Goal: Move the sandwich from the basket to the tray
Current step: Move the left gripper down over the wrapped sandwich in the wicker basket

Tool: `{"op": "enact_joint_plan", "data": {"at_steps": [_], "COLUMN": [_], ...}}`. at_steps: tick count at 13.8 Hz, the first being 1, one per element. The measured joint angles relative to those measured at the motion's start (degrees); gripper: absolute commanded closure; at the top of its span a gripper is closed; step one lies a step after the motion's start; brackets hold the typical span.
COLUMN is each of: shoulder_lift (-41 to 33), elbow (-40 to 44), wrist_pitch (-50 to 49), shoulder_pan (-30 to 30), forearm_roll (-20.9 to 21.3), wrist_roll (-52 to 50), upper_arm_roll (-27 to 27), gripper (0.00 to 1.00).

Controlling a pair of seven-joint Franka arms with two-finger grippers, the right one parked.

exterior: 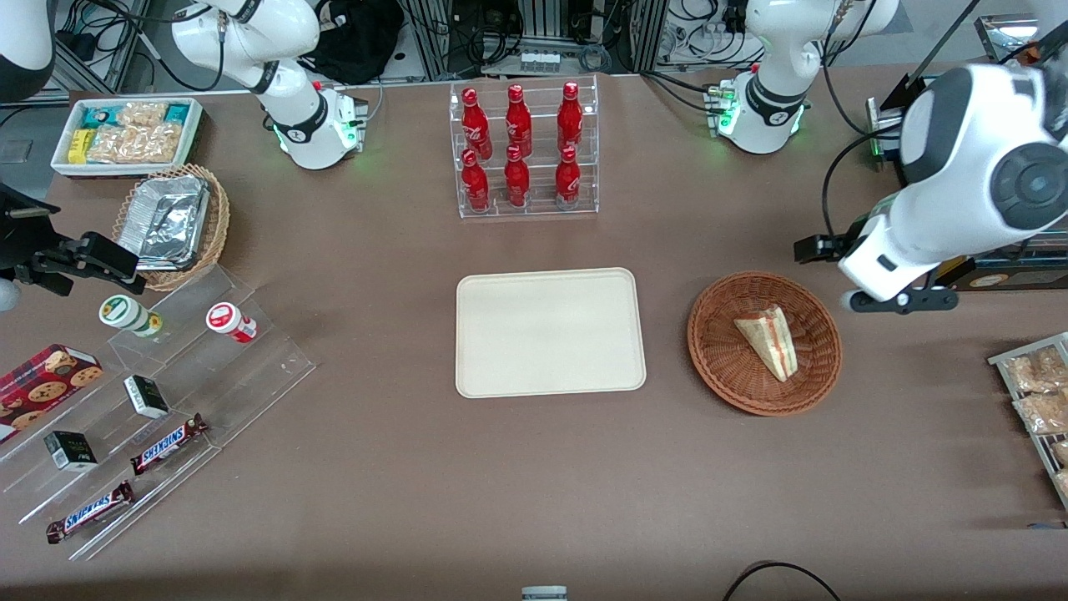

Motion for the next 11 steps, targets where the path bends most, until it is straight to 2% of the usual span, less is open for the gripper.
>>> {"op": "enact_joint_plan", "data": {"at_steps": [11], "shoulder_lift": [0.06], "elbow": [-19.42], "wrist_pitch": [28.65], "shoulder_pan": [-0.01], "forearm_roll": [0.00], "wrist_roll": [-2.64], "upper_arm_roll": [-0.10], "gripper": [0.00]}}
